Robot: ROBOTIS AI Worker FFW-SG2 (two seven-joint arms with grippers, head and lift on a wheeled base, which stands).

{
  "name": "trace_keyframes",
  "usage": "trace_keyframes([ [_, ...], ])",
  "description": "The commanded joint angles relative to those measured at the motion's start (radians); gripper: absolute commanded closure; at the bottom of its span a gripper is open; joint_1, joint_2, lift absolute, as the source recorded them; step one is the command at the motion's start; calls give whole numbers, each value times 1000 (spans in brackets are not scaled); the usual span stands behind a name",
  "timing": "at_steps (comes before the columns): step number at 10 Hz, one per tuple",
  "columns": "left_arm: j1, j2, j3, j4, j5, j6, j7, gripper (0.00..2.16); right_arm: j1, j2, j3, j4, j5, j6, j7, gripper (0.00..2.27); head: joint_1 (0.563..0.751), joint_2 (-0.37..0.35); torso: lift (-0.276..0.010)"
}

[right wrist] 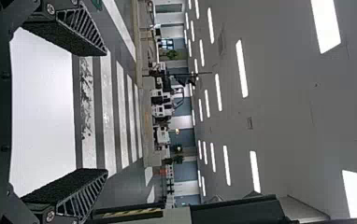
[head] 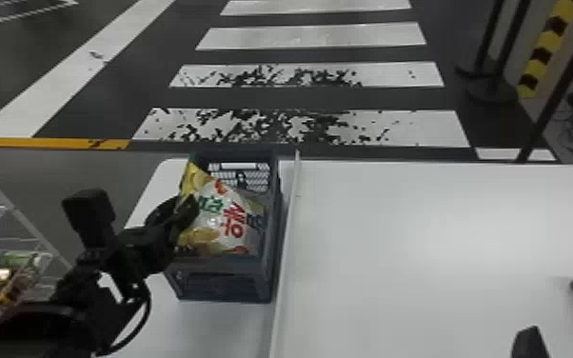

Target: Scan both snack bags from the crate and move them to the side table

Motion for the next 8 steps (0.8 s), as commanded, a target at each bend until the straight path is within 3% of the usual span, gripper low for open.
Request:
trace_keyframes([
  [1,0,0,3,-4,0,0,2,1831,-2,0,5,2,-1,0,0,103,695,128,-95],
  [4,8,0,5,-11,2,-40,26,1882,-1,2,6,2,-1,-12,0,107,695,136,-95],
  [6,20,3,11,-55,8,-61,65,1882,-1,4,8,2,1,-12,0,107,695,146,-95],
  [8,28,8,40,-113,41,-58,76,1882,-1,2,13,0,7,-12,0,107,695,156,-95],
])
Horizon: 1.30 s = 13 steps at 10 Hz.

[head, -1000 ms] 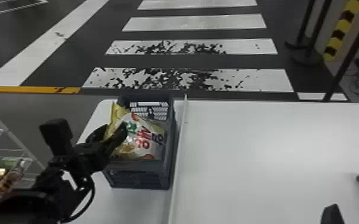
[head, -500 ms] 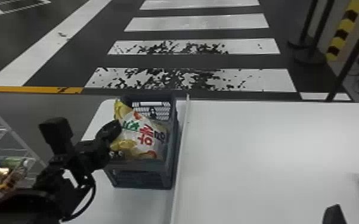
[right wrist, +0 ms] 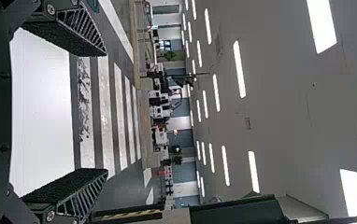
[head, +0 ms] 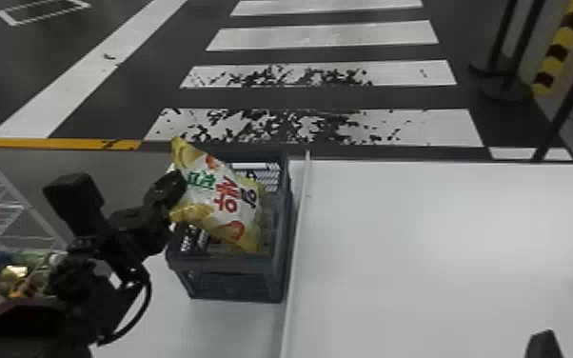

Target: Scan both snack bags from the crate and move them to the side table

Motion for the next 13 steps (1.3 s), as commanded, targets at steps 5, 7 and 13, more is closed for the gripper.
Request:
trace_keyframes([
  [5,47,9,69,-297,76,92,58,1882,-2,-1,10,-7,1,6,0,107,695,152,-95],
  [7,58,10,104,-375,147,101,65,1882,-5,-3,10,-7,1,15,0,107,695,149,-95],
  [13,-22,-46,46,-346,292,233,-47,1882,-14,-4,-5,-12,27,28,-3,107,695,68,-95],
])
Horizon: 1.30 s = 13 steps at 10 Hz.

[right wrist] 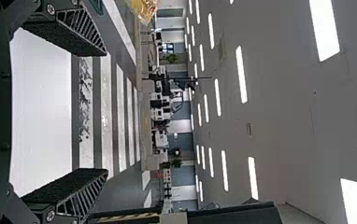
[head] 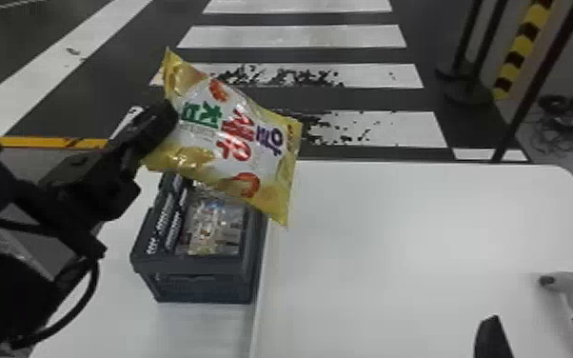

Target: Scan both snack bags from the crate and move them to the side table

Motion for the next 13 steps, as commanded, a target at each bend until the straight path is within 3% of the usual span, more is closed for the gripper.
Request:
trace_keyframes([
  [1,-46,-21,-43,71,28,26,-33,1882,3,1,1,-5,5,-6,0,107,695,35,-95],
  [2,-80,-38,-60,125,47,50,-66,1882,8,1,1,-15,12,-13,0,107,695,7,-95],
  [5,-165,-78,-135,281,31,69,-122,1882,17,1,-11,-25,12,-28,-2,110,695,-47,-95],
  [8,-241,-121,-267,432,-61,81,-160,1882,13,1,-20,-28,12,-37,-3,110,695,-120,-95],
  [12,-347,-217,-409,639,-187,75,-211,1882,14,-5,-29,-35,5,-46,-5,110,695,-250,-95],
  [13,-372,-217,-437,691,-204,63,-220,1882,14,-8,-29,-35,3,-46,-5,110,695,-281,-95],
])
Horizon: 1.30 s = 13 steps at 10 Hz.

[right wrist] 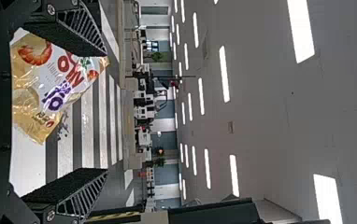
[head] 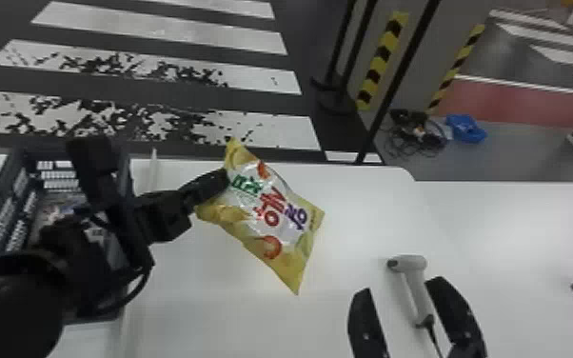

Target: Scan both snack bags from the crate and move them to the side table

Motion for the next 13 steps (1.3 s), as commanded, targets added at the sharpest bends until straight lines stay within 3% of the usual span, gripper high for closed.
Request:
trace_keyframes([
  [1,-34,-5,-37,87,-43,-22,-17,1882,0,-5,0,-1,-1,0,0,110,695,-295,-95],
  [5,-116,-5,-96,315,-88,-141,-63,1882,30,-10,-9,-37,2,0,0,110,695,-328,-95],
  [11,-168,-5,-188,418,-100,-163,-74,1878,30,-13,-2,-44,12,3,0,110,695,-350,-95],
  [12,-174,-5,-199,440,-94,-166,-77,1878,30,-14,-2,-48,12,0,0,110,695,-350,-95],
  [13,-182,-5,-199,470,-57,-169,-100,1878,27,-14,-2,-48,12,3,0,110,695,-350,-95],
])
